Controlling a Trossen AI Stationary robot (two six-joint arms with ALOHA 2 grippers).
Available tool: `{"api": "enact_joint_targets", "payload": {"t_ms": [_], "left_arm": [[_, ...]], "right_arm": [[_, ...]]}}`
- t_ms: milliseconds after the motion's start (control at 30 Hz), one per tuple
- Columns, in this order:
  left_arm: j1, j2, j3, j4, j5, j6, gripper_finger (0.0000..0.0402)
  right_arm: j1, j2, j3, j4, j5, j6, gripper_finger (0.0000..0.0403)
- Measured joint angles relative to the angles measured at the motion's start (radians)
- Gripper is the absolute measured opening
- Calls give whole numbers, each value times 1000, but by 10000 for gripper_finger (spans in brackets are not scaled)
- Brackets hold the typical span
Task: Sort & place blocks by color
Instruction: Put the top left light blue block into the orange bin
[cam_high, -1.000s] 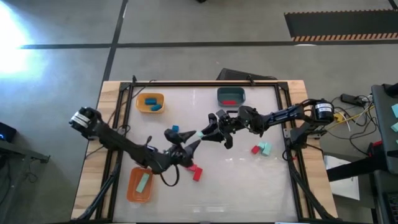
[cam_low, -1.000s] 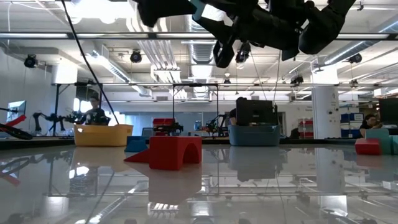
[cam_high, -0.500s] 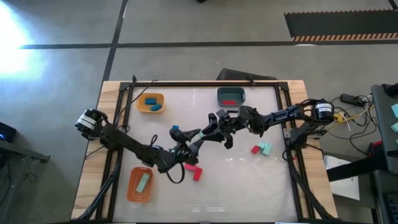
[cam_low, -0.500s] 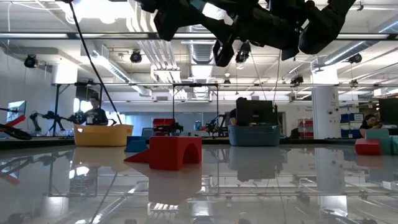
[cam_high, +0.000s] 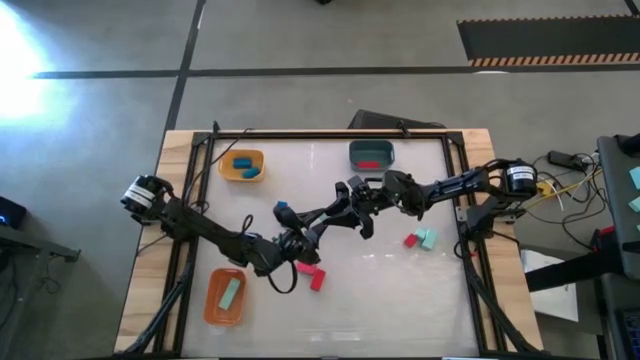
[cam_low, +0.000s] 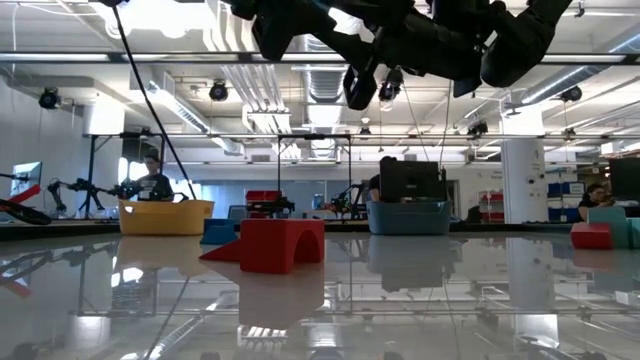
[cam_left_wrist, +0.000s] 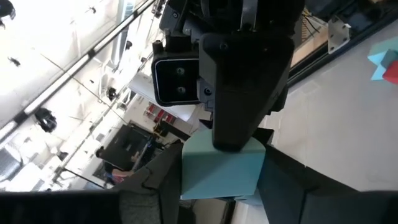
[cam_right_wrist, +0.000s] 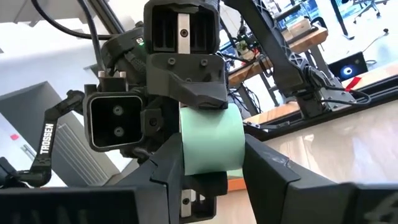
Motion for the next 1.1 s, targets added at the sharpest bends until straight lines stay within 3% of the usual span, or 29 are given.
{"api": "enact_joint_targets", "payload": {"t_ms": [133,367,500,600,667,767,800,933,1000,1100], "left_arm": [[-3,0,0,2,-21,-111,150],[-99,-18,0,3,-198,-248,150],[-193,-38,-6,-23,-206,-476,150],[-278,-65,-6,-137,-168,-713,150],[-327,-99,-8,-298,13,-920,150],[-367,-175,-2,-645,514,-1391,150],[-374,-199,11,-785,636,-1589,150],[-411,-303,62,-1418,817,-2407,150],[-411,-330,78,-1627,924,-2638,151],[-411,-352,68,-1782,1072,-2783,152]], "right_arm": [[-2,0,1,-20,11,-8,167],[-57,-56,0,-177,-35,-16,269],[-97,-109,0,-339,-39,-85,296],[-105,-143,0,-420,-37,-145,301],[-105,-161,0,-462,-18,-191,299],[-105,-173,0,-473,-9,-224,292],[-105,-175,0,-469,-10,-228,290],[-105,-180,0,-465,-9,-237,285],[-105,-180,0,-467,-9,-243,285],[-105,-179,0,-465,-9,-251,286]]}}
